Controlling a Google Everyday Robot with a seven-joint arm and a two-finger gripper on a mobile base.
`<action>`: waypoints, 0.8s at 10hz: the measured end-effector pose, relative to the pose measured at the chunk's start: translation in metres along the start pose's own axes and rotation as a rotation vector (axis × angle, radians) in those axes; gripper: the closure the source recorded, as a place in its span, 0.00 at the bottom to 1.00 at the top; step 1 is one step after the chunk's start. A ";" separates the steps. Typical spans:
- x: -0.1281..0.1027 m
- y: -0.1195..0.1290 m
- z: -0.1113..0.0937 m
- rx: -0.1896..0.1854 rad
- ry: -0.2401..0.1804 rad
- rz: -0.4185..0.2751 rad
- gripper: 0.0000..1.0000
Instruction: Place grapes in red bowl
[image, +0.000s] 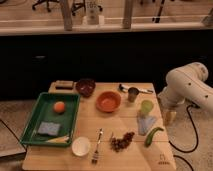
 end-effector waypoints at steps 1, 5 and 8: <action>0.000 0.000 0.000 0.000 0.000 0.000 0.14; 0.000 0.001 0.000 -0.001 0.000 -0.001 0.18; 0.000 0.030 0.004 -0.005 0.026 -0.040 0.20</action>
